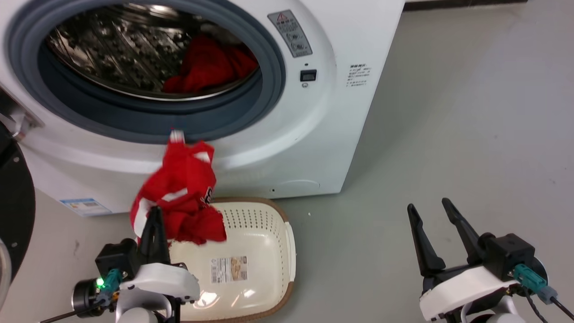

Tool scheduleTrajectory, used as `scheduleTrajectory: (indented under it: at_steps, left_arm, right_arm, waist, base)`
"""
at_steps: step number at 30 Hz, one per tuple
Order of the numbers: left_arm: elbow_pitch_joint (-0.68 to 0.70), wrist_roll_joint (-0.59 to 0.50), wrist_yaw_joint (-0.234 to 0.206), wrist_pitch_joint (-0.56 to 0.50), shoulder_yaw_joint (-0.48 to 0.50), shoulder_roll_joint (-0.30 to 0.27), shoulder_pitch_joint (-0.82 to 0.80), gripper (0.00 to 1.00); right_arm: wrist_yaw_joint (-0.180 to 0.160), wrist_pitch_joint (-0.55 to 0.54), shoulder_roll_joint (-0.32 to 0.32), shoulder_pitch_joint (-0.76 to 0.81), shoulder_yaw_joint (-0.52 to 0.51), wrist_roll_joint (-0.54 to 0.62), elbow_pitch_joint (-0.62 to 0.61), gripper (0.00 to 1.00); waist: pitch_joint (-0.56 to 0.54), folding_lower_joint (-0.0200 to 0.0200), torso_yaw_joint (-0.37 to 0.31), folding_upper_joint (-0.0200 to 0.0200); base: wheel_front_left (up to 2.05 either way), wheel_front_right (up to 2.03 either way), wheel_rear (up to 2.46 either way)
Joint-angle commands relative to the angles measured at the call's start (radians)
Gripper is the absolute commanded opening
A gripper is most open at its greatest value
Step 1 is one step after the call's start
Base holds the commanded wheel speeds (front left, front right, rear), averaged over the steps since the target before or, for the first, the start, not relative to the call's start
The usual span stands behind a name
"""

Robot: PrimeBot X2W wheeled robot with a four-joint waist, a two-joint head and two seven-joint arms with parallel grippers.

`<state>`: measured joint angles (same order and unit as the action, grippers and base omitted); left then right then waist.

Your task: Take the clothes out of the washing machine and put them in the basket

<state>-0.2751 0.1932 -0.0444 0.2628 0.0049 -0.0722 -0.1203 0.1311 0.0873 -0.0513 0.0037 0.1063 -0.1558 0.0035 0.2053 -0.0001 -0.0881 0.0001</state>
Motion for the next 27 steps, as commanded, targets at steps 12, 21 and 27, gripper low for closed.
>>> scheduleTrajectory:
  at_steps: [12,21,27]
  left_arm:
    - [-0.157,-0.013,0.011,0.003,0.034,0.002,-0.155,0.00]
    - [-0.443,-0.037,0.025,0.003,0.055,-0.041,-0.337,0.00]
    - [-0.654,-0.024,0.025,0.003,0.065,-0.056,-0.428,0.00]
  right_arm:
    - [-0.001,0.030,0.002,-0.115,0.035,-0.020,-0.019,1.00]
    - [-0.001,0.073,0.002,-0.202,0.077,-0.041,-0.004,1.00]
    - [-0.001,0.097,0.002,-0.240,0.108,-0.057,0.023,1.00]
  waist:
    - [0.298,0.0001,-0.051,-0.0001]
    - [0.464,0.0001,-0.115,-0.0001]
    - [0.530,0.0001,-0.144,-0.0001]
  base:
    - [0.00,0.00,0.00]
    - [0.00,0.00,0.00]
    - [0.00,0.00,0.00]
